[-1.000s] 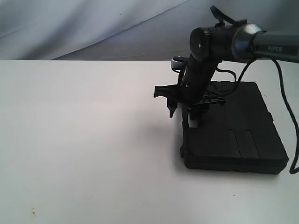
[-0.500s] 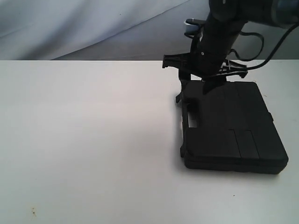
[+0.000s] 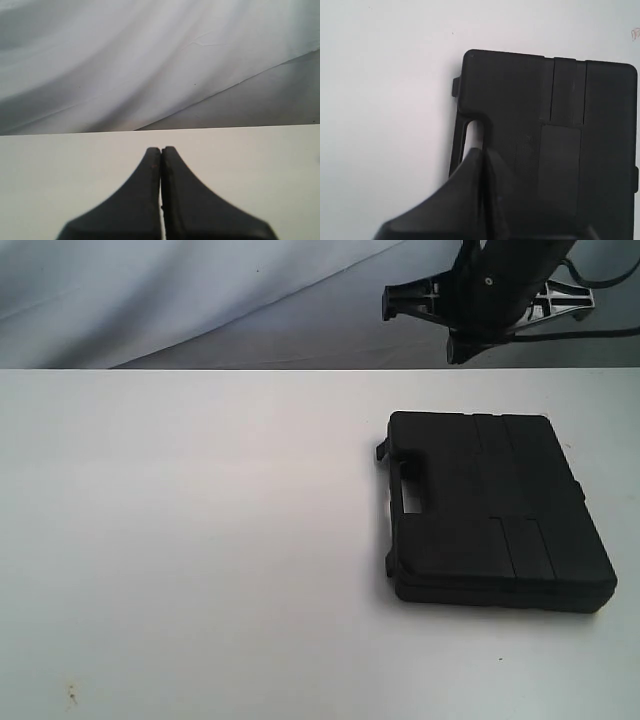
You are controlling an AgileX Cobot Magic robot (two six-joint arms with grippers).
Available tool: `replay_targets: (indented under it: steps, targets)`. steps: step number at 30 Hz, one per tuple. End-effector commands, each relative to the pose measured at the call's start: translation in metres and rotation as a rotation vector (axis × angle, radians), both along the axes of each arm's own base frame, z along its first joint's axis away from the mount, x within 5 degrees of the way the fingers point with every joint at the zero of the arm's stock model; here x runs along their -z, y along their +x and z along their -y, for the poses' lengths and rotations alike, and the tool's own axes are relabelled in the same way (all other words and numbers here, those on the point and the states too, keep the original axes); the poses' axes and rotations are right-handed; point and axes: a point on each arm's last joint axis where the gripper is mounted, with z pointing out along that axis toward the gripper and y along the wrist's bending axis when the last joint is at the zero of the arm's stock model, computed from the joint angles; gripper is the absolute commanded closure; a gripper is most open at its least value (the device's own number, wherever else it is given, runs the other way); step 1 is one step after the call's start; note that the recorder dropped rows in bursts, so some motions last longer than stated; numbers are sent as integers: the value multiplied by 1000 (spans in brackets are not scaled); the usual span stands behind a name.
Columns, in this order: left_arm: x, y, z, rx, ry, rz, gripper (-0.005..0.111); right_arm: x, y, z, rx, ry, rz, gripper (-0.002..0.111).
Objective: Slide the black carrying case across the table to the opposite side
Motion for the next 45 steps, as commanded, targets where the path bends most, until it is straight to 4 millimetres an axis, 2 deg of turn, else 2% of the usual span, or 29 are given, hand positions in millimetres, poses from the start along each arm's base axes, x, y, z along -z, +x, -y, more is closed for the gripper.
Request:
replay_targets:
  steps: [1,3,7,11,15,18,25,27,36,45]
  targets:
    - [1,0,0,7,2,2,106,-8,-7,-3,-55,2,31,108]
    - [1,0,0,7,2,2,106,-7,-13,-6,-81,18,60,108]
    - [1,0,0,7,2,2,106,6,-28,-6,-108,80,89,108]
    - [1,0,0,7,2,2,106,21,-47,6,-117,125,110,108]
    - [1,0,0,7,2,2,106,23,-54,29,-91,166,128,108]
    - [1,0,0,7,2,2,106,24,-64,54,-65,179,163,108]
    - [1,0,0,7,2,2,106,26,-111,116,54,227,309,108]
    - [1,0,0,7,2,2,106,26,-120,127,83,230,331,108]
    - [1,0,0,7,2,2,106,38,-162,161,185,236,387,108]
    - [1,0,0,7,2,2,106,52,-196,170,145,252,551,108]
